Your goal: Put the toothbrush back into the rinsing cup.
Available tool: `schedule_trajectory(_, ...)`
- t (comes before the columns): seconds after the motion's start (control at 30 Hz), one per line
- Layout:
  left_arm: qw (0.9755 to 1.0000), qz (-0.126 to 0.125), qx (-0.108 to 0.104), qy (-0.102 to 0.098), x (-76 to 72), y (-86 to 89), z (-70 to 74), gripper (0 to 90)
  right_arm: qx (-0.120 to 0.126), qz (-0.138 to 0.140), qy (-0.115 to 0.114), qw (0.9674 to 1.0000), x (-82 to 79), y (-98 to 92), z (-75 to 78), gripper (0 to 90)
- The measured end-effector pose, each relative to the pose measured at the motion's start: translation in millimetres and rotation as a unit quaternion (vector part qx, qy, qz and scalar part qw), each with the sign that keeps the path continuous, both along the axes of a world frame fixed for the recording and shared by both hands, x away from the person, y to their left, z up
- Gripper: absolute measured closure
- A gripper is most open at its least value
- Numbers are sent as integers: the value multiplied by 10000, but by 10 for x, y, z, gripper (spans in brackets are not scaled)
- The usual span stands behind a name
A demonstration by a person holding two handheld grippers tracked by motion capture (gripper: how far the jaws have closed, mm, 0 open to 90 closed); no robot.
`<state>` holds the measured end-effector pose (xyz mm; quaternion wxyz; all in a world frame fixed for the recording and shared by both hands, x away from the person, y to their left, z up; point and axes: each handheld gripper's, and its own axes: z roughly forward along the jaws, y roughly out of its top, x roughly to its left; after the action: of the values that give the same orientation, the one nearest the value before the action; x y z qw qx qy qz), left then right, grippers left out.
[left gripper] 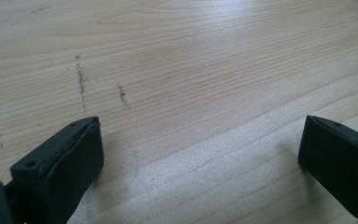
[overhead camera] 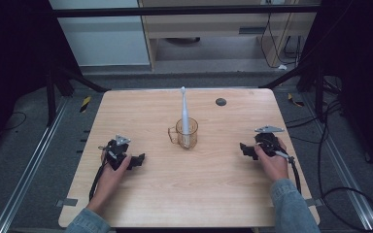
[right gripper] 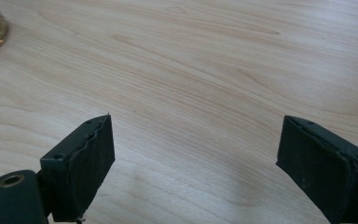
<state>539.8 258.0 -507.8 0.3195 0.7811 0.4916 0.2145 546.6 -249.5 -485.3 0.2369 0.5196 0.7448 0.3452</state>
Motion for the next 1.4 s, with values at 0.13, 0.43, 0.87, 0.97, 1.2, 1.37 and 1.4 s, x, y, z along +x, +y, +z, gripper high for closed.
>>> schedule_trajectory(0.13,10000,1,-1,-1,0,0,0,0,101,-164,13,9998,16,-76,-59,111)
schedule_trajectory(0.43,10000,1,-1,0,0,0,0,0,173,-479,41,9987,58,-190,-148,99)
schedule_trajectory(0.87,10000,1,-1,0,0,0,0,0,158,-607,115,9980,97,-182,-235,85)
schedule_trajectory(0.97,10000,0,-1,0,0,0,0,0,137,-617,133,9979,104,-175,-251,81)
schedule_trajectory(1.2,10000,0,-1,0,0,0,0,0,32,-610,156,9980,106,-149,-252,77)
schedule_trajectory(1.37,10000,0,0,-2,-1,0,0,0,-109,-520,148,9985,95,-126,-259,69)
schedule_trajectory(1.4,10000,-2,4,-3,-1,0,0,0,-107,-523,155,9985,95,-125,-259,66)
